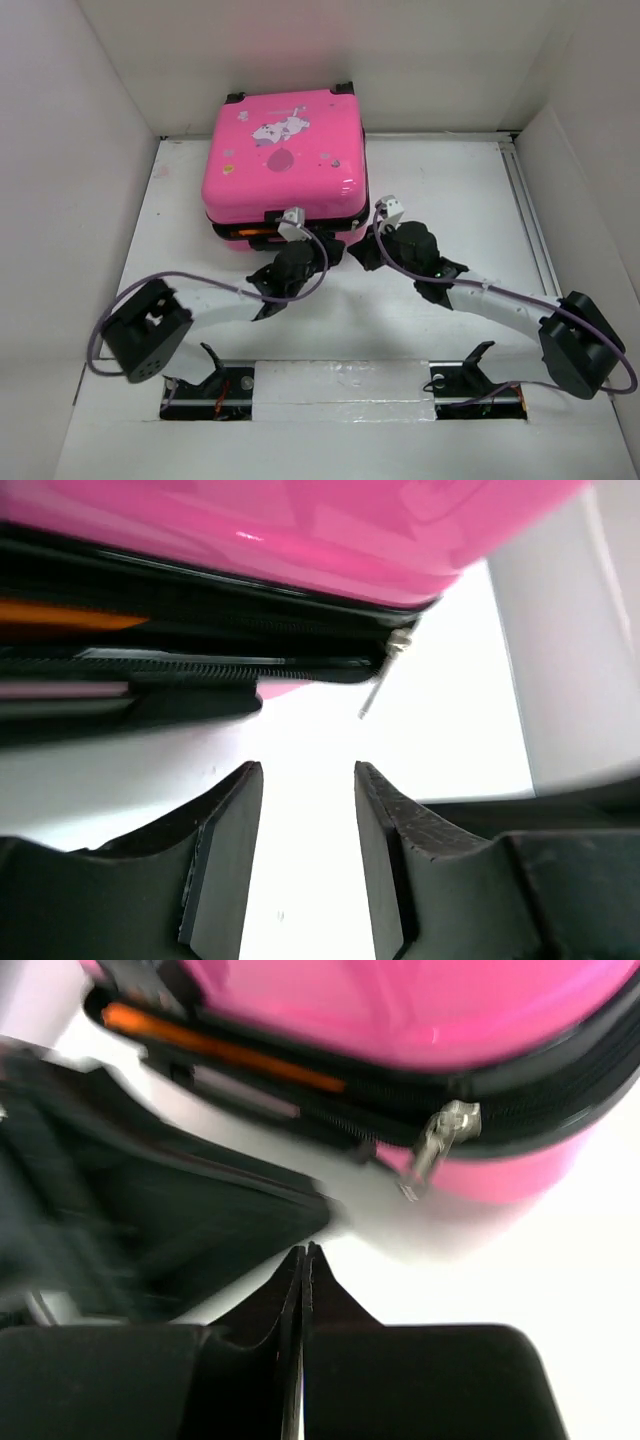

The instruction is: Pack the luggage

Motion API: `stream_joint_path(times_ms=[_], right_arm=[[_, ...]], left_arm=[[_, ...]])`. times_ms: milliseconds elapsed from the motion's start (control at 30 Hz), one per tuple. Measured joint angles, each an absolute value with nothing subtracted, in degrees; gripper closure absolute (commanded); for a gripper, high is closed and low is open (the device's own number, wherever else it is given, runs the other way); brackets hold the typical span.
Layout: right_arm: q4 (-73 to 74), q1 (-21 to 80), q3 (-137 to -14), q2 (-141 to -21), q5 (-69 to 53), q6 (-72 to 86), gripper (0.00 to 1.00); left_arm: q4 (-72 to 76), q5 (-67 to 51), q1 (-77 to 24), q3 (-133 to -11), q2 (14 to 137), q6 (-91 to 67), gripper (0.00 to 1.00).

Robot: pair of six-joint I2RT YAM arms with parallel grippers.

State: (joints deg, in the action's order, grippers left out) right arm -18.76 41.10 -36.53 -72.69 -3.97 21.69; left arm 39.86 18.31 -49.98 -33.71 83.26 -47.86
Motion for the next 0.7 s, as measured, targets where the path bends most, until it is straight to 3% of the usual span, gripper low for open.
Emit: stream_joint_path(times_ms=[100,133,233,267,400,533,700], right_arm=[[-17.65,40.18,-35.51,-72.69,-5.93,21.85,1.00],[-17.08,39.81,-35.07,-72.69,-6.48,21.87,1.00],[-15.46,38.52,-34.33,-72.69,-7.16,21.89,1.00],[-15.16,38.00,-34.22,-72.69,-7.46,21.89,0.89],[-13.98,36.73,-34.35,-72.62,-7.86,22.06,0.61],[-12.05,36.42,-36.01,-72.64,-7.44,21.78,0.52],[-11.49,36.38,-40.45,-73.63,-5.82,20.97,0.49]], left_arm=[[35.03,21.17,-51.31,-30.83,73.47,-47.27,0.58],[33.61,22.02,-51.68,-30.48,70.39,-46.96,0.50],[29.71,24.29,-52.21,-30.06,62.83,-45.91,0.49],[28.03,25.58,-52.21,-30.02,60.64,-45.65,0.45],[20.93,29.74,-50.02,-29.98,55.44,-45.63,0.35],[18.33,28.40,-36.69,-29.69,50.04,-46.09,0.34],[18.04,25.96,-23.66,-31.29,47.27,-47.48,0.27]])
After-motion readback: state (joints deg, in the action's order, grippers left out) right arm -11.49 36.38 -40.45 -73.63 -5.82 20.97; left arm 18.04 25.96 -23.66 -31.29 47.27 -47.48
